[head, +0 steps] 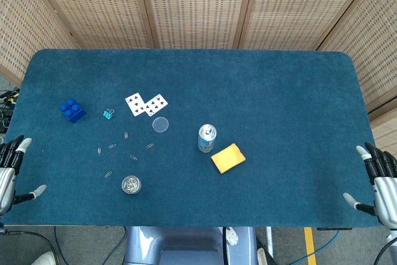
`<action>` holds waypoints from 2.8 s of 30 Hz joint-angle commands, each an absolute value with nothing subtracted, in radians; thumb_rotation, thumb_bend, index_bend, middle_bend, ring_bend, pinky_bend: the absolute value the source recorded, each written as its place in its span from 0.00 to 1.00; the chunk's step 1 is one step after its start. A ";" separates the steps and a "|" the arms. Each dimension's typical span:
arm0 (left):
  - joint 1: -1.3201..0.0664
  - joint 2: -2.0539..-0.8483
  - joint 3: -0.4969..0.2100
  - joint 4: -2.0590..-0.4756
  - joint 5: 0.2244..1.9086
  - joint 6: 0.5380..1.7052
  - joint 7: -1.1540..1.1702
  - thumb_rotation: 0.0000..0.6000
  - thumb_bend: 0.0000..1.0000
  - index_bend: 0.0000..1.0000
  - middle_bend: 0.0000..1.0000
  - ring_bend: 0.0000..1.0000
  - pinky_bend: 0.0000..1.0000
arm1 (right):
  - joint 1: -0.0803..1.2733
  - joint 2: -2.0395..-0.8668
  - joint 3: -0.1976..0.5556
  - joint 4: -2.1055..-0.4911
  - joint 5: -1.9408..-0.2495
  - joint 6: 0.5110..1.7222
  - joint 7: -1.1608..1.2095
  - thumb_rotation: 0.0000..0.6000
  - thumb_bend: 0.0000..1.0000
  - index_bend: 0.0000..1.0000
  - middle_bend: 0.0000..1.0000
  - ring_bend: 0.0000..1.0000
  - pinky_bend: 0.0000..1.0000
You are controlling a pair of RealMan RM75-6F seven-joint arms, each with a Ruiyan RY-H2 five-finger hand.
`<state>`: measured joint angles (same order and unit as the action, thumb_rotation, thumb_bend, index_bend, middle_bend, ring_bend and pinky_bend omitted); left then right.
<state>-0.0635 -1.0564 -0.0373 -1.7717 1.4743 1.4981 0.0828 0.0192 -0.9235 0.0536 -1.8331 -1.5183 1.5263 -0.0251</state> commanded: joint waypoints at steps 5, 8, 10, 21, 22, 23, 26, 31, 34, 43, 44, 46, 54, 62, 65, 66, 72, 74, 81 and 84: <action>-0.067 -1.061 -0.036 -1.766 1.470 1.489 0.088 1.00 0.11 0.00 0.00 0.00 0.00 | 0.019 -0.923 0.054 -1.834 -1.519 1.526 -0.025 1.00 0.00 0.05 0.00 0.00 0.00; -0.073 -1.066 -0.036 -1.761 1.469 1.477 0.092 1.00 0.11 0.00 0.00 0.00 0.00 | 0.019 -0.922 0.054 -1.835 -1.518 1.525 -0.022 1.00 0.00 0.05 0.00 0.00 0.00; -0.087 -1.072 -0.039 -1.753 1.467 1.457 0.096 1.00 0.11 0.00 0.00 0.00 0.00 | 0.019 -0.920 0.055 -1.838 -1.518 1.528 -0.020 1.00 0.00 0.05 0.00 0.00 0.00; -0.335 -1.181 -0.106 -1.618 1.473 1.142 0.065 1.00 0.15 0.35 0.00 0.00 0.00 | 0.031 -0.925 0.066 -1.835 -1.487 1.505 -0.029 1.00 0.00 0.05 0.00 0.00 0.00; -0.361 -1.189 -0.110 -1.605 1.473 1.108 0.063 1.00 0.15 0.36 0.00 0.00 0.00 | 0.032 -0.926 0.067 -1.835 -1.483 1.502 -0.030 1.00 0.00 0.05 0.00 0.00 0.00; -0.385 -1.199 -0.115 -1.592 1.472 1.076 0.063 1.00 0.16 0.37 0.00 0.00 0.00 | 0.033 -0.927 0.068 -1.835 -1.480 1.500 -0.032 1.00 0.00 0.05 0.00 0.00 0.00; -0.464 -1.244 -0.132 -1.541 1.442 0.970 0.091 1.00 0.21 0.39 0.00 0.00 0.00 | 0.036 -0.928 0.070 -1.833 -1.467 1.491 -0.036 1.00 0.00 0.05 0.00 0.00 0.00; -0.543 -1.313 -0.136 -1.481 1.405 0.882 0.162 1.00 0.26 0.42 0.00 0.00 0.00 | 0.039 -0.927 0.075 -1.833 -1.457 1.487 -0.033 1.00 0.00 0.05 0.00 0.00 0.00; -0.569 -1.346 -0.136 -1.454 1.392 0.859 0.179 1.00 0.27 0.44 0.00 0.00 0.00 | 0.043 -0.927 0.075 -1.832 -1.452 1.477 -0.032 1.00 0.00 0.04 0.00 0.00 0.00; -0.628 -1.424 -0.114 -1.375 1.364 0.807 0.242 1.00 0.32 0.45 0.00 0.00 0.00 | 0.048 -0.925 0.074 -1.831 -1.448 1.466 -0.027 1.00 0.00 0.05 0.00 0.00 0.00; -0.632 -1.433 -0.111 -1.371 1.358 0.801 0.246 1.00 0.34 0.46 0.00 0.00 0.00 | 0.048 -0.925 0.074 -1.831 -1.448 1.465 -0.026 1.00 0.00 0.05 0.00 0.00 0.00; -0.641 -1.447 -0.108 -1.364 1.346 0.792 0.246 1.00 0.37 0.46 0.00 0.00 0.00 | 0.048 -0.924 0.073 -1.830 -1.448 1.464 -0.024 1.00 0.00 0.05 0.00 0.00 0.00; -0.665 -1.490 -0.095 -1.328 1.325 0.782 0.270 1.00 0.39 0.46 0.00 0.00 0.00 | 0.052 -0.923 0.073 -1.829 -1.444 1.456 -0.019 1.00 0.00 0.05 0.00 0.00 0.00; -0.674 -1.525 -0.080 -1.302 1.296 0.780 0.293 1.00 0.40 0.46 0.00 0.00 0.00 | 0.053 -0.920 0.074 -1.826 -1.441 1.452 -0.010 1.00 0.00 0.05 0.00 0.00 0.00; -0.674 -1.538 -0.075 -1.284 1.291 0.784 0.288 1.00 0.40 0.47 0.00 0.00 0.00 | 0.055 -0.920 0.073 -1.826 -1.441 1.448 -0.006 1.00 0.00 0.05 0.00 0.00 0.00; -0.675 -1.541 -0.073 -1.279 1.290 0.784 0.285 1.00 0.40 0.47 0.00 0.00 0.00 | 0.055 -0.919 0.073 -1.826 -1.440 1.448 -0.006 1.00 0.00 0.04 0.00 0.00 0.00; -0.677 -1.561 -0.065 -1.249 1.288 0.783 0.265 1.00 0.40 0.47 0.00 0.00 0.00 | 0.056 -0.919 0.073 -1.825 -1.440 1.445 -0.003 1.00 0.00 0.05 0.00 0.00 0.00; -0.681 -1.567 -0.064 -1.238 1.288 0.780 0.261 1.00 0.40 0.47 0.00 0.00 0.00 | 0.057 -0.919 0.073 -1.825 -1.439 1.444 -0.003 1.00 0.00 0.05 0.00 0.00 0.00; -0.679 -1.593 -0.053 -1.204 1.297 0.795 0.241 1.00 0.41 0.53 0.00 0.00 0.00 | 0.058 -0.919 0.072 -1.822 -1.438 1.442 0.001 1.00 0.00 0.05 0.00 0.00 0.00; -0.675 -1.606 -0.049 -1.185 1.309 0.811 0.229 1.00 0.41 0.57 0.00 0.00 0.00 | 0.057 -0.918 0.072 -1.822 -1.442 1.445 0.004 1.00 0.00 0.05 0.00 0.00 0.00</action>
